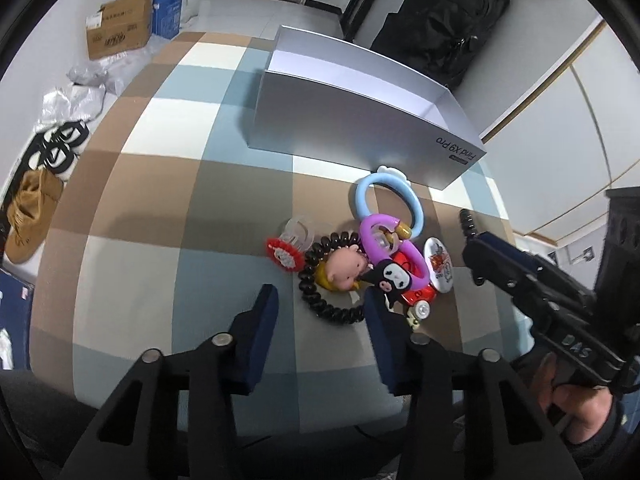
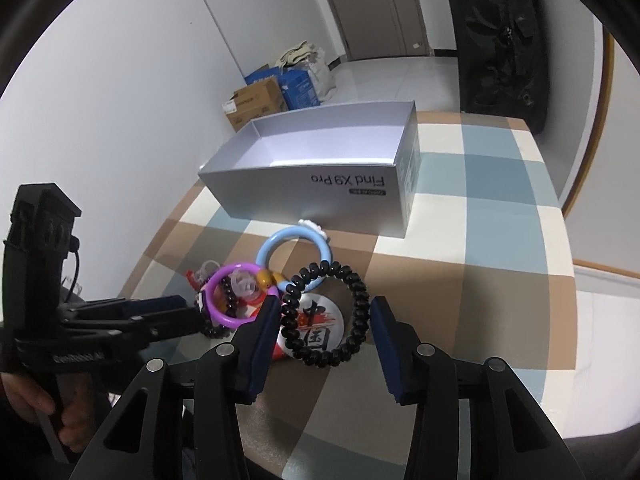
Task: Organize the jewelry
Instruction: 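Lower the right gripper onto a black beaded bracelet and close it, then grasp the second black beaded bracelet with the left gripper while the right holds its bracelet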
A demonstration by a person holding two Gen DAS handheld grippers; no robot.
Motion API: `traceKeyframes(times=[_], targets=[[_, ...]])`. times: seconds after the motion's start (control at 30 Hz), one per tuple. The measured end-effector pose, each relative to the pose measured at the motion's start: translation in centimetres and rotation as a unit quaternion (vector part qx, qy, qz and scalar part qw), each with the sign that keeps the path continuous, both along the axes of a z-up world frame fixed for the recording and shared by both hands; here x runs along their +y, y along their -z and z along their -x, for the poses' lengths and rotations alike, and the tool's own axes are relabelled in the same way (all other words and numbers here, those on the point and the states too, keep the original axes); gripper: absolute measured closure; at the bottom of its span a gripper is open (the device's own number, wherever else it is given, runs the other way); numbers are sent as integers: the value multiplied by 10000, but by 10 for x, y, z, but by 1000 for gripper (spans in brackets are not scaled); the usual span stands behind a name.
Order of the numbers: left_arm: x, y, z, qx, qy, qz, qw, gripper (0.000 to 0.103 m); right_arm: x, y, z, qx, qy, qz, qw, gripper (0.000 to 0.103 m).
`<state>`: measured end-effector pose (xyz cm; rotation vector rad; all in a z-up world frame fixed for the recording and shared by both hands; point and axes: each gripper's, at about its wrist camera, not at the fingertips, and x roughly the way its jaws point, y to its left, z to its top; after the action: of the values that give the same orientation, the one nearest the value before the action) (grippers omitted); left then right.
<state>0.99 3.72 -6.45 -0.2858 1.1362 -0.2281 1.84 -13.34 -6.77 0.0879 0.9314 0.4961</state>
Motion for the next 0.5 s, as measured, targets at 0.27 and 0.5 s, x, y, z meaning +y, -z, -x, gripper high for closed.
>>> traceKeyframes(times=[0.27,0.5], targets=[[2,1,1,-39,-63,48,10000,92,-6,-3,2,-66,36,-99,9999,58],[-4,-6,5,-240,-54,-207,9995,99,-13,-5,3,-83,104,-266,9996,58]])
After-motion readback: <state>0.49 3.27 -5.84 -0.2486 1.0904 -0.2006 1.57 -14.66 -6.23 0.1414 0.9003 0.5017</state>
